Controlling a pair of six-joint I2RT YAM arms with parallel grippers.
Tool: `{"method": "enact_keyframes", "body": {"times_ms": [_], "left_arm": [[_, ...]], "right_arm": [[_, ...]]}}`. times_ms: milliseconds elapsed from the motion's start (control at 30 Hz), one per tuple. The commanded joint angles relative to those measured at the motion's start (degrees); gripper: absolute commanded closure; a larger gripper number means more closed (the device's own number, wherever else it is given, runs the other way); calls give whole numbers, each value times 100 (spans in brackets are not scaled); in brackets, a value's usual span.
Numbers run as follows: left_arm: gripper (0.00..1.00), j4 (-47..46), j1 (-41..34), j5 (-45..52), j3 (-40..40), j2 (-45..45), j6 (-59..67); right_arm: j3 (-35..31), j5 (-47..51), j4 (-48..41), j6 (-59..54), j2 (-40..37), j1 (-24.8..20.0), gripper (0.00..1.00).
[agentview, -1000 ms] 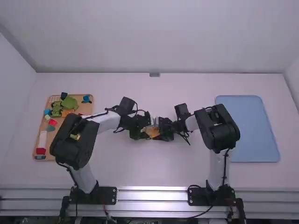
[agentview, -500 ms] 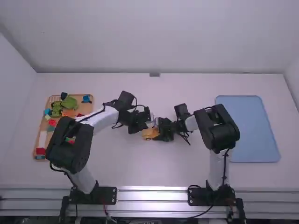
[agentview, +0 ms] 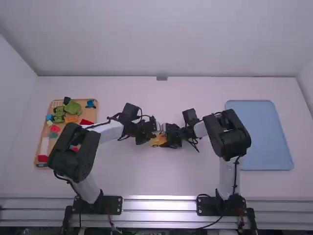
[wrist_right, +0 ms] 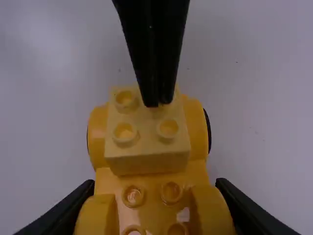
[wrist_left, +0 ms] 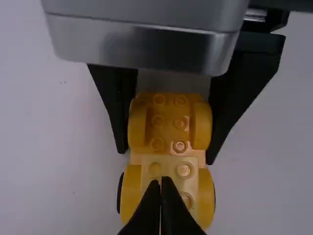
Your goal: Assemble lego blocks to make yellow taxi
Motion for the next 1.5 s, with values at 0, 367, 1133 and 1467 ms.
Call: {"method": "enact_keyframes", "body": {"times_ms": [0,367,1133,1467], "left_arm": [[98,103,-52,-55,-326,15,-280],[98,-264,-129,-442,-592,15,-136],[98,-568,-48,-203,122,-179,-103],[97,-457,542,-636,267,-1587,-1239]], "right_arm": [[-26,138,-28,111,46,-11,44],[-26,140,-7,107,46,-15,44],[-26,140,2,107,46,-15,44],[-26,389,518,693,46,-15,43]]}}
